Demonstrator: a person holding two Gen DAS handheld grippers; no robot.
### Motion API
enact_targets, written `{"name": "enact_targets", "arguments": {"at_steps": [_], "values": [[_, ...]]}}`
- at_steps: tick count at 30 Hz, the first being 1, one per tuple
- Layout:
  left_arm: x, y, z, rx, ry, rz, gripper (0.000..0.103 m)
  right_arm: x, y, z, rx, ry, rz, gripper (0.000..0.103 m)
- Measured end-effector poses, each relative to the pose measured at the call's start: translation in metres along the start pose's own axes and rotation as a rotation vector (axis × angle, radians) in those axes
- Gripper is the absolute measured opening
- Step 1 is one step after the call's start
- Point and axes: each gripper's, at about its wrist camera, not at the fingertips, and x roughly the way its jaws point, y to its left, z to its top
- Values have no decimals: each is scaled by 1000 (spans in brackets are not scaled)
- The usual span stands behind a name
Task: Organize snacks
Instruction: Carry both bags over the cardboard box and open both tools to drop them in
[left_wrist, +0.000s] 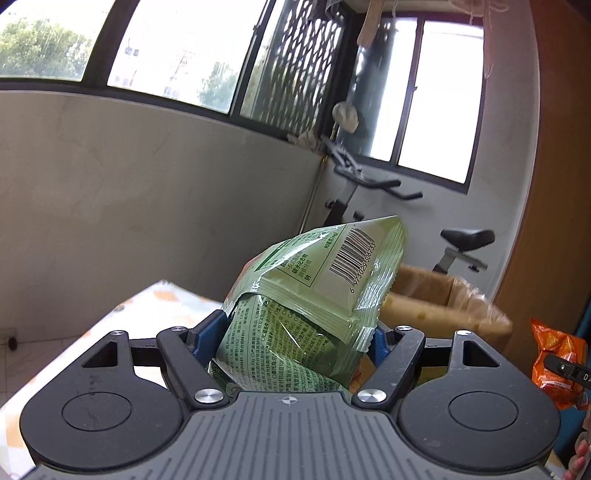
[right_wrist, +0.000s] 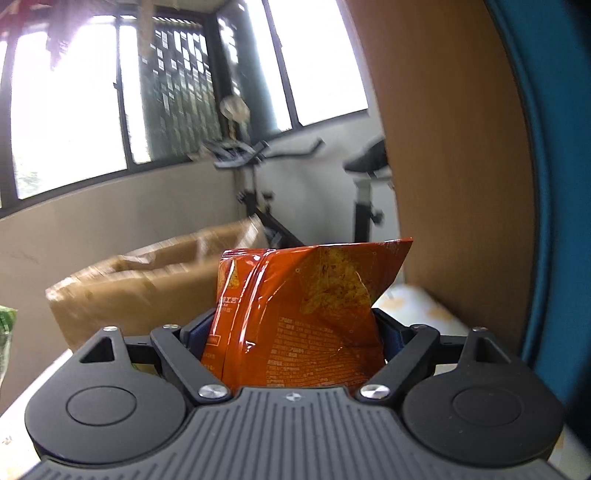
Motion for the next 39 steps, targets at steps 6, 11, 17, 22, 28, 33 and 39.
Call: {"name": "enact_targets", "arguments": {"at_steps": [6, 11, 17, 22, 28, 33, 39], "values": [[18, -13, 13, -7, 14, -22, 78, 15, 20, 16, -58, -39, 47, 86], [31, -22, 24, 22, -21, -61, 79, 23, 34, 29, -85, -77, 78, 86], [70, -46, 45, 30, -60, -139, 79, 55, 49, 56, -129, -125, 135, 86], [110, -74, 61, 55, -72, -197, 79, 97, 71, 74, -199, -132, 197, 86], [152, -96, 64, 98, -70, -222, 79, 149, 87, 78, -211, -53, 227, 86], [176, -103, 64, 115, -29, -253, 79, 176, 85, 65, -202, 37, 223, 86], [198, -105, 48, 124, 91, -268, 79, 187, 79, 51, -188, 112, 217, 86]]}}
